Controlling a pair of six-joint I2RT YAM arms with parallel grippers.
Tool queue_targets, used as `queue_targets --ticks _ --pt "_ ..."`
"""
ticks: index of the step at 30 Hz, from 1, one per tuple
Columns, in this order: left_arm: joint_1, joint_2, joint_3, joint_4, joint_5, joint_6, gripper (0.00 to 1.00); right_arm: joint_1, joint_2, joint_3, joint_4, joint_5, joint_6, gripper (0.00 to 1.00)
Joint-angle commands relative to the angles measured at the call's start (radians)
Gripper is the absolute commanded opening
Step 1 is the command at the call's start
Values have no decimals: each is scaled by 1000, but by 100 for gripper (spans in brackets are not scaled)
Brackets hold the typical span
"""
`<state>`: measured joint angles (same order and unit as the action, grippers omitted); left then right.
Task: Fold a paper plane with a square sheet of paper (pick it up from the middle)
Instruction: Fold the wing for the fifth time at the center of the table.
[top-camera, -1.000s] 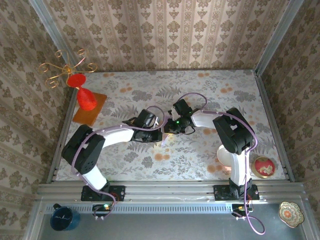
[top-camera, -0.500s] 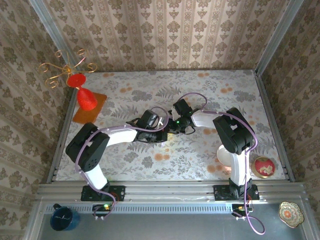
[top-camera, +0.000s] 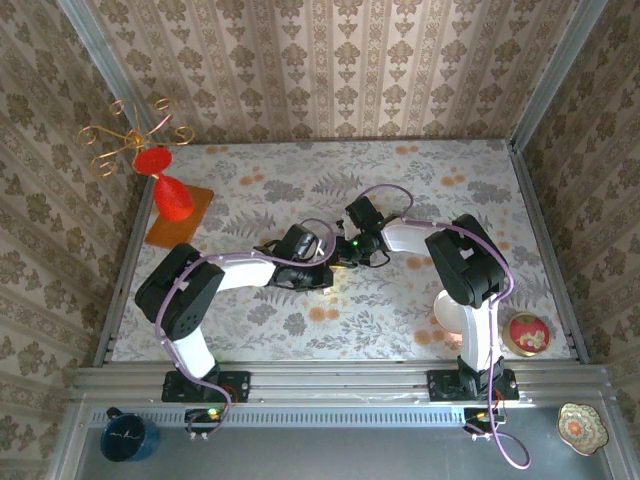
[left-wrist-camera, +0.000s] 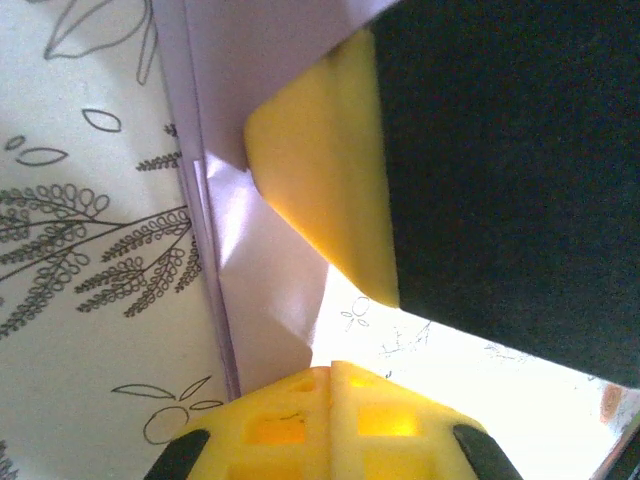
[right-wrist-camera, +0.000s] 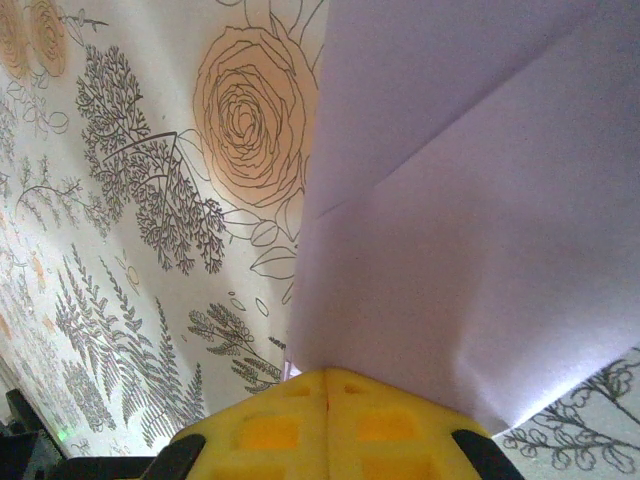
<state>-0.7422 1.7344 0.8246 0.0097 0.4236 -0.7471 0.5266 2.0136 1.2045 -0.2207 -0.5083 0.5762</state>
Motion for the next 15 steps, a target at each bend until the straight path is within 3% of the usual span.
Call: queue_targets --ticks 1,15 --pt "-13 18 -27 -11 13 -27 0 -4 54 0 -78 51 1 8" --pt "-43 5 -67 -42 -3 -51 0 -11 69 4 -98 73 11 7"
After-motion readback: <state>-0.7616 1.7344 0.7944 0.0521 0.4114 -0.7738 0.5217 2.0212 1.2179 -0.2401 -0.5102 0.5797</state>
